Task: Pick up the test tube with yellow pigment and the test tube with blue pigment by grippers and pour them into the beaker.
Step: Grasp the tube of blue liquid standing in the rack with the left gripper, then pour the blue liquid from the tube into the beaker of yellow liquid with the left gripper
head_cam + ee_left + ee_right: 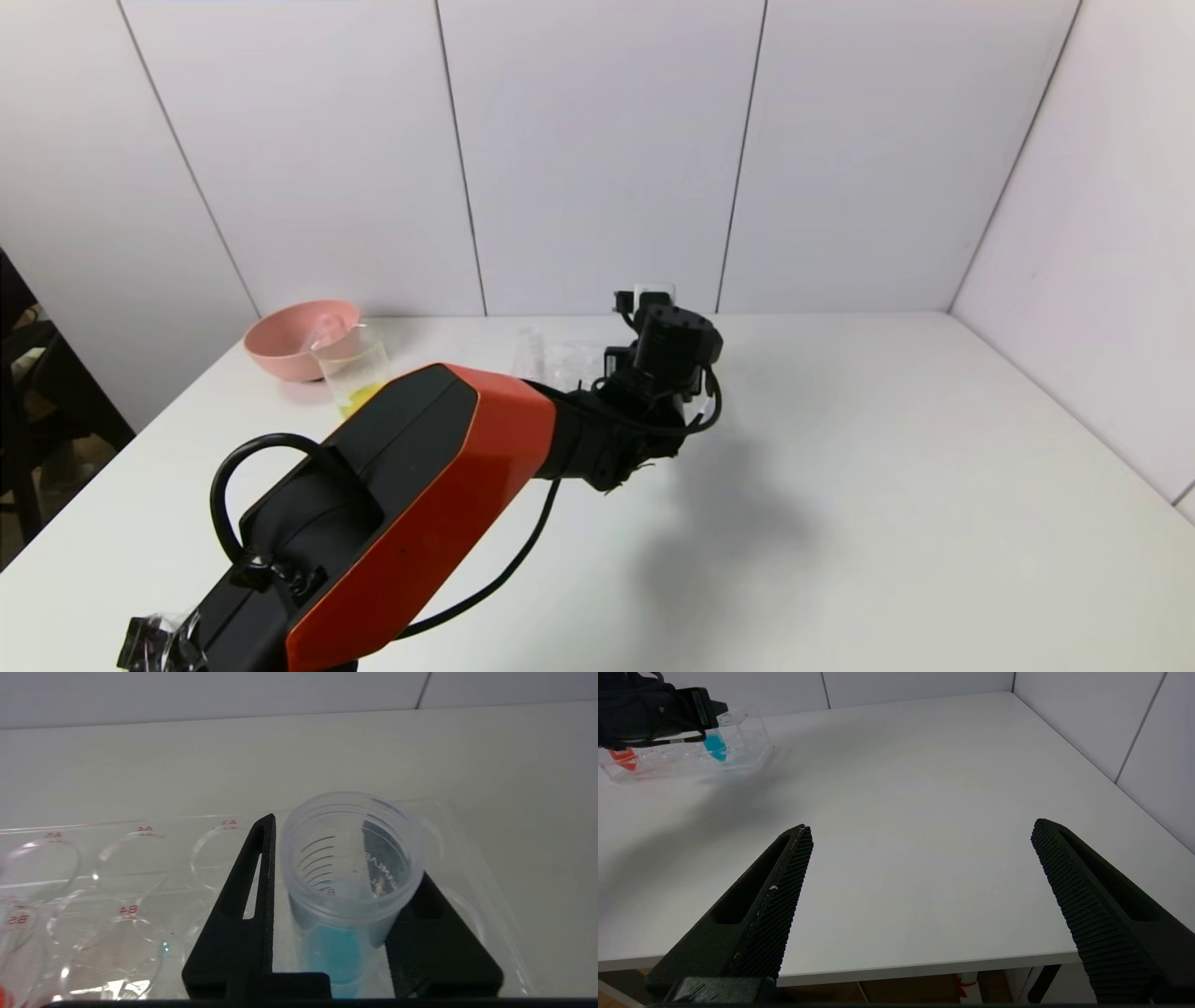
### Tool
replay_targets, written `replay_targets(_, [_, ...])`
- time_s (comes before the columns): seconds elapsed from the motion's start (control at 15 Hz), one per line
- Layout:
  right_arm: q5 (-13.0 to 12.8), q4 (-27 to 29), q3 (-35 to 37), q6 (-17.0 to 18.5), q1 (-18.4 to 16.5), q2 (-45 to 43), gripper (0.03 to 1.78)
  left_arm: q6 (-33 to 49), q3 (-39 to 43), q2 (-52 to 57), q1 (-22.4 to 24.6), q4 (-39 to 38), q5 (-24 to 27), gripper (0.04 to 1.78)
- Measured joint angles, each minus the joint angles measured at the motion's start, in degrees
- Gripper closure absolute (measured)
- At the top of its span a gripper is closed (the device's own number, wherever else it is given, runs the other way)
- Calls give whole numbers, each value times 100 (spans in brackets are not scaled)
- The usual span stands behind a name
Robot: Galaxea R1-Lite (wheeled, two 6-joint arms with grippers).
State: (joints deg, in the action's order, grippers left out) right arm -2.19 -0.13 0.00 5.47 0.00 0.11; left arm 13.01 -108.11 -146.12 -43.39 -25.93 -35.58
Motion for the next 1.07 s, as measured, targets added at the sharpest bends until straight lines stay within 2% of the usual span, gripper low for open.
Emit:
replay_targets(0.07, [0, -2, 0, 0, 0, 0, 10, 5, 2, 0, -2, -2, 1, 130])
replay_targets(0.13, [0, -2, 0, 0, 0, 0, 10, 2, 4, 0, -11, -2, -9, 131])
replay_targets(1.07, [0, -2, 0, 1, 0, 0, 10, -6, 15, 251, -77, 166, -60, 129])
